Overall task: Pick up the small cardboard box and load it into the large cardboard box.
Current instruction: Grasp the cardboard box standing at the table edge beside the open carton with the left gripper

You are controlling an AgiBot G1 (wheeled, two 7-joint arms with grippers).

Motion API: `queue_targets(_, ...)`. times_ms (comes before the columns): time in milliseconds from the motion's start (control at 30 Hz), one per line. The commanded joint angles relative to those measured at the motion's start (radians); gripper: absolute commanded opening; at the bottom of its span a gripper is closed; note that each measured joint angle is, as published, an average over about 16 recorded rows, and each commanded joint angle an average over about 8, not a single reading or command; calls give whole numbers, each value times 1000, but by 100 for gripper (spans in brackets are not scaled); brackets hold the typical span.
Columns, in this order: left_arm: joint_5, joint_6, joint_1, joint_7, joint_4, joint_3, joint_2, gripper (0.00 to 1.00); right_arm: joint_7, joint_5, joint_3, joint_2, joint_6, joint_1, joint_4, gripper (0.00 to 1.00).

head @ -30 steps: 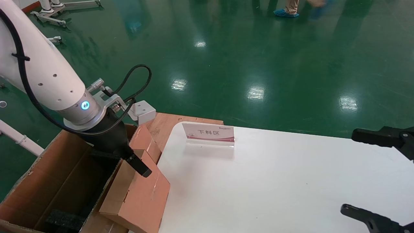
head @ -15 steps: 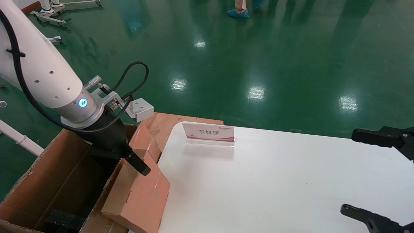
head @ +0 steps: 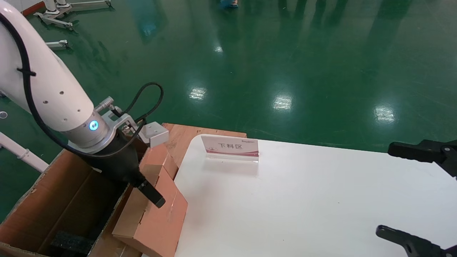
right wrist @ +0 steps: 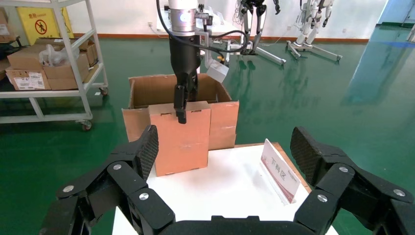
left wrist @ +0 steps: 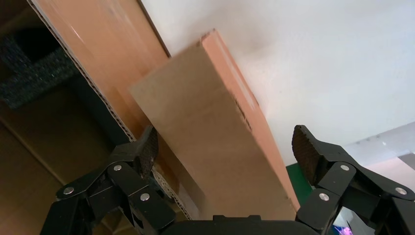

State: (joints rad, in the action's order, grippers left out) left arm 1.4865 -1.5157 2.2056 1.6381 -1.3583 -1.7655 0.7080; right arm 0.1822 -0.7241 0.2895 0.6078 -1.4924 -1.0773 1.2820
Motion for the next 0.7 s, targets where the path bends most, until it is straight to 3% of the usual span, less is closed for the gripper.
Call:
queue_targets(33,-3,1,-3,3,0,-7,-2,100,0,0,0,0,0,0,0,100)
queue_targets(667,-18,29,-20,14,3,-35,-27,100,-1,1,1,-1,1,0,0,100)
queue_targets(700,-18,29,-20,13,3,-35,-27,88,-1,1,1,-1,1,0,0,98)
